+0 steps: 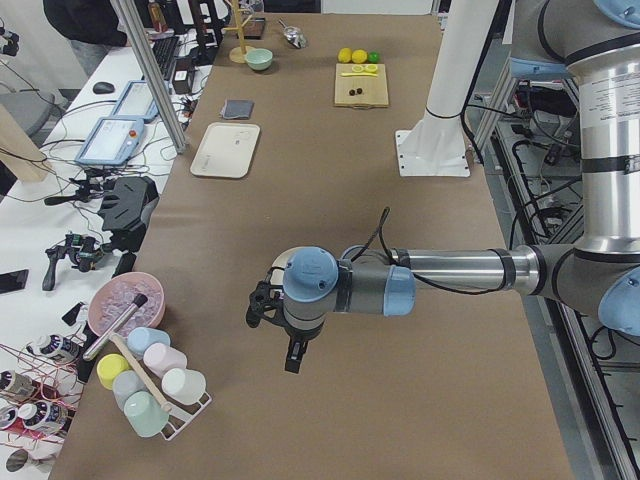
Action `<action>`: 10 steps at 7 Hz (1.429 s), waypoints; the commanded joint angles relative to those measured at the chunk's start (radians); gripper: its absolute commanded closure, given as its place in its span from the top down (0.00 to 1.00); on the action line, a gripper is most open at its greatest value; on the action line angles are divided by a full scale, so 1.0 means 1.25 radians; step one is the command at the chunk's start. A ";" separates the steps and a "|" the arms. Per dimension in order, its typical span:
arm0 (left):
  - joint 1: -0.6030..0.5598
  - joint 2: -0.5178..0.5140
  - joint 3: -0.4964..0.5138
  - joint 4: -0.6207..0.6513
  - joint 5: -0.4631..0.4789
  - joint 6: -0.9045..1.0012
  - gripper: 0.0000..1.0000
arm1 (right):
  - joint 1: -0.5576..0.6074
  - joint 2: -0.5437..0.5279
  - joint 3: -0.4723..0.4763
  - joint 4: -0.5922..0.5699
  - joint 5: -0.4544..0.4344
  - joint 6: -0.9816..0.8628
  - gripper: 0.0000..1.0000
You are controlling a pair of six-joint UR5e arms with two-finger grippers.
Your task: Place red cherry on plate
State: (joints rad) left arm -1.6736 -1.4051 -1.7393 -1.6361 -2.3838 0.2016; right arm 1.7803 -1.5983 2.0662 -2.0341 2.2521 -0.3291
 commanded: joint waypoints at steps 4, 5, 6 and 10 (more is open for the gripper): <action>-0.001 0.001 0.000 0.001 0.000 -0.001 0.98 | 0.002 -0.011 0.017 0.004 -0.021 -0.034 1.00; 0.000 0.002 -0.003 0.001 -0.005 0.001 0.98 | 0.002 -0.021 0.017 0.005 -0.022 -0.032 1.00; 0.000 0.002 -0.004 0.000 -0.017 0.003 0.98 | 0.003 -0.038 0.024 0.006 -0.023 -0.032 1.00; 0.169 -0.044 0.016 -0.096 -0.128 -0.172 0.98 | 0.041 -0.109 0.065 0.010 -0.019 -0.042 1.00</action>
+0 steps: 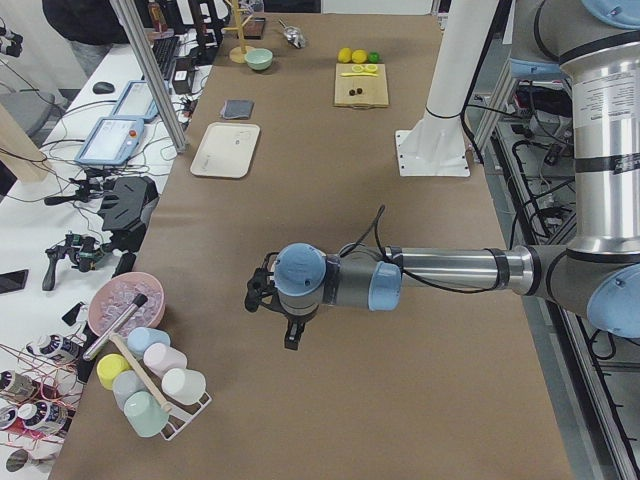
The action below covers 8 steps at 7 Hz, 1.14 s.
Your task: Place red cherry on plate
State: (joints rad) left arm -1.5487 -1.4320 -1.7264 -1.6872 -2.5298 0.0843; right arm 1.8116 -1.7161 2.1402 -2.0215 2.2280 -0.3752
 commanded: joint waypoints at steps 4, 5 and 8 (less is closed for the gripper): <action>0.165 -0.057 0.186 -0.350 -0.011 -0.177 0.98 | 0.034 -0.063 0.049 0.001 -0.002 -0.008 1.00; 0.211 -0.064 0.205 -0.429 -0.007 -0.259 0.97 | 0.033 -0.063 0.049 0.001 -0.002 -0.008 1.00; 0.257 -0.138 0.281 -0.529 -0.003 -0.374 0.96 | 0.033 -0.057 0.046 0.001 -0.002 -0.008 1.00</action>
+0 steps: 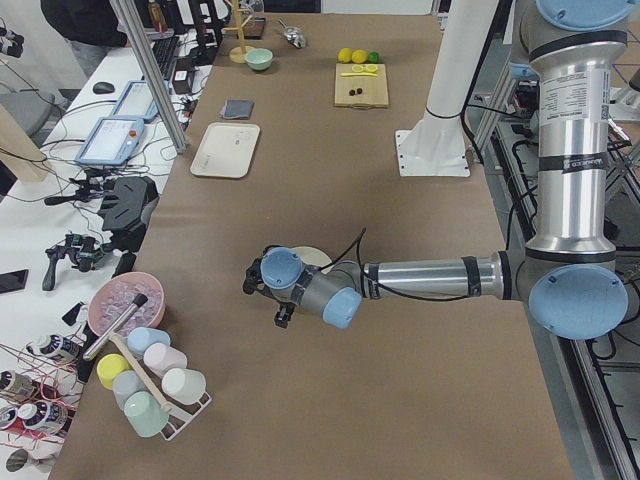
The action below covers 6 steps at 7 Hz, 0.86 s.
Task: Place red cherry on plate
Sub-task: 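Move the left gripper down to the white plate's rim and grip it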
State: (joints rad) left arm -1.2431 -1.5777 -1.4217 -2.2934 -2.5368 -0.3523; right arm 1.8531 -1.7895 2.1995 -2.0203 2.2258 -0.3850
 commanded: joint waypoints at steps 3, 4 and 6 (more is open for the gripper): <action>0.045 -0.020 0.137 -0.182 0.007 -0.029 0.97 | 0.000 -0.002 0.001 0.000 0.000 0.000 1.00; 0.058 -0.020 0.137 -0.224 0.020 -0.081 0.97 | 0.002 -0.003 0.003 0.000 0.000 -0.001 1.00; 0.117 -0.013 0.140 -0.313 0.076 -0.178 0.94 | 0.005 -0.005 0.003 0.000 0.000 -0.001 1.00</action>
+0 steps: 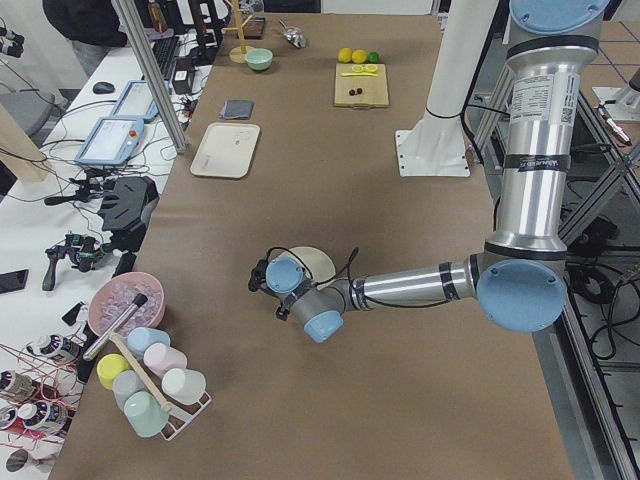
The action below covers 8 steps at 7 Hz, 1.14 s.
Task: Place red cherry on plate
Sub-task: 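Move the left gripper down to the white plate's rim and grip it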
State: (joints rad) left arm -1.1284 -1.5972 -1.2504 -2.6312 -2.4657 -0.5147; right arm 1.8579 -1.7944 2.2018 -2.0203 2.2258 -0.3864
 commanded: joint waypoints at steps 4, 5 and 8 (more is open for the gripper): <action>0.026 0.005 0.001 -0.057 0.020 -0.041 0.69 | 0.002 0.000 0.000 0.000 0.000 -0.004 1.00; 0.025 0.006 0.003 -0.077 0.020 -0.040 0.66 | 0.002 0.002 -0.003 0.000 0.000 -0.004 1.00; 0.025 0.025 0.008 -0.089 0.020 0.021 0.37 | 0.001 0.006 -0.005 0.000 0.000 -0.004 1.00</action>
State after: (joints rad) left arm -1.0962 -1.5819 -1.2430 -2.7401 -2.4406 -0.5303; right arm 1.8594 -1.7881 2.1958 -2.0203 2.2258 -0.3911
